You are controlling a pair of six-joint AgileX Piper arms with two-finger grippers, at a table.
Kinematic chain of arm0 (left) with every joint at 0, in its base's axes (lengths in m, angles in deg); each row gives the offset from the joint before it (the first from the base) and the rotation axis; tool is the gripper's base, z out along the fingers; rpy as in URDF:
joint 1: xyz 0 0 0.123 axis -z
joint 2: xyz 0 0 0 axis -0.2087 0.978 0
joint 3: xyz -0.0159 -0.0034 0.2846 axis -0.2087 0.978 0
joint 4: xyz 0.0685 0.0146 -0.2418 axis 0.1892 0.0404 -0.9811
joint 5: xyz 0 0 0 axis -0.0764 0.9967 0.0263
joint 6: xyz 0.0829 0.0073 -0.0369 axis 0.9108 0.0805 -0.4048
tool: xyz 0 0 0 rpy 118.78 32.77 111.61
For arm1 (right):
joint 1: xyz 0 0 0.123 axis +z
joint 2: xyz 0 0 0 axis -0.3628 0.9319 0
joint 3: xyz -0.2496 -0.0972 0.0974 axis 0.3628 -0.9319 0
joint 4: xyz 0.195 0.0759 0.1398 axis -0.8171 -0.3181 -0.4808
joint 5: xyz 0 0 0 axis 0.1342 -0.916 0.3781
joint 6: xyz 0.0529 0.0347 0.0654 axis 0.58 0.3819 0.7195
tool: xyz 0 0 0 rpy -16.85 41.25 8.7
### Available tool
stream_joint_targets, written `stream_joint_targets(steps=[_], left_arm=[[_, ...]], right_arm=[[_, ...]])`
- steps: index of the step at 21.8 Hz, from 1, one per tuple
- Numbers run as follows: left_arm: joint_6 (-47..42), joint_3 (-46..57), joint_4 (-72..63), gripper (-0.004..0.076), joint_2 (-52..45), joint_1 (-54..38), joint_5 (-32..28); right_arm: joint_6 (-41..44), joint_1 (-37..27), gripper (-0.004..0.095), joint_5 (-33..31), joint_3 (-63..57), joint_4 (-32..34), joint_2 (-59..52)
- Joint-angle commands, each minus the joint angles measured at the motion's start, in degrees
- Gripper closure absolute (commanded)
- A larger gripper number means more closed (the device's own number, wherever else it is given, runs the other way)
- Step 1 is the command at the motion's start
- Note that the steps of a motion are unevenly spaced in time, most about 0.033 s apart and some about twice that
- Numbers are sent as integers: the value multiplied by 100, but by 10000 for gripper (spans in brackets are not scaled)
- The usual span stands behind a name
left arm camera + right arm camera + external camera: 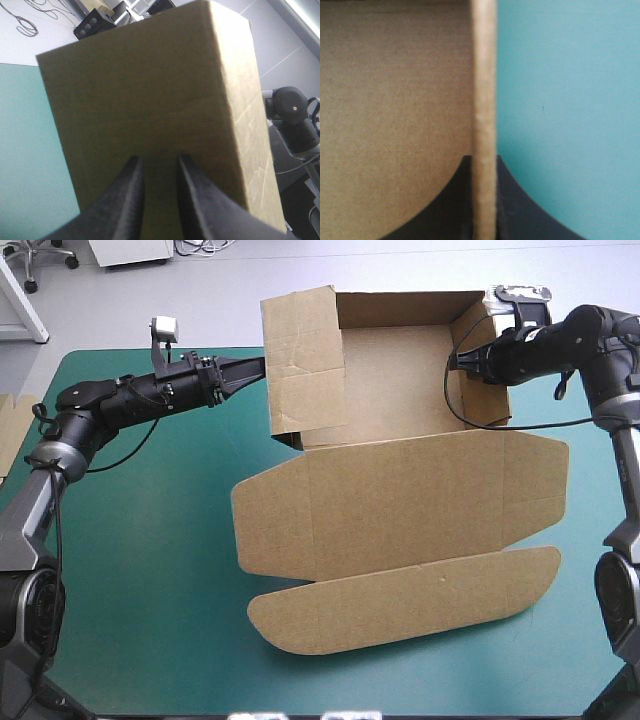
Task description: Fold the box
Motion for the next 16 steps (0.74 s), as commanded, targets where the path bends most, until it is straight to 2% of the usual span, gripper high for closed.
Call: stream_joint_targets(steps=[1,5,7,13,16], left_arm=[[-49,-199,-663,557,-266,91,495],[-71,-199,-684,557,-266,91,448],[-119,-199,-795,557,-266,102,643],[-345,-212,-373,556,-352,226,643],[-317,-593,-345,557,-376,453,633]], right_arm=[[82,2,925,347,176,-240,-290],[82,2,925,347,176,-230,-290],[139,2,925,403,176,-130,-290],[221,2,925,466,176,-81,-290],[290,2,925,466,176,6,-290]])
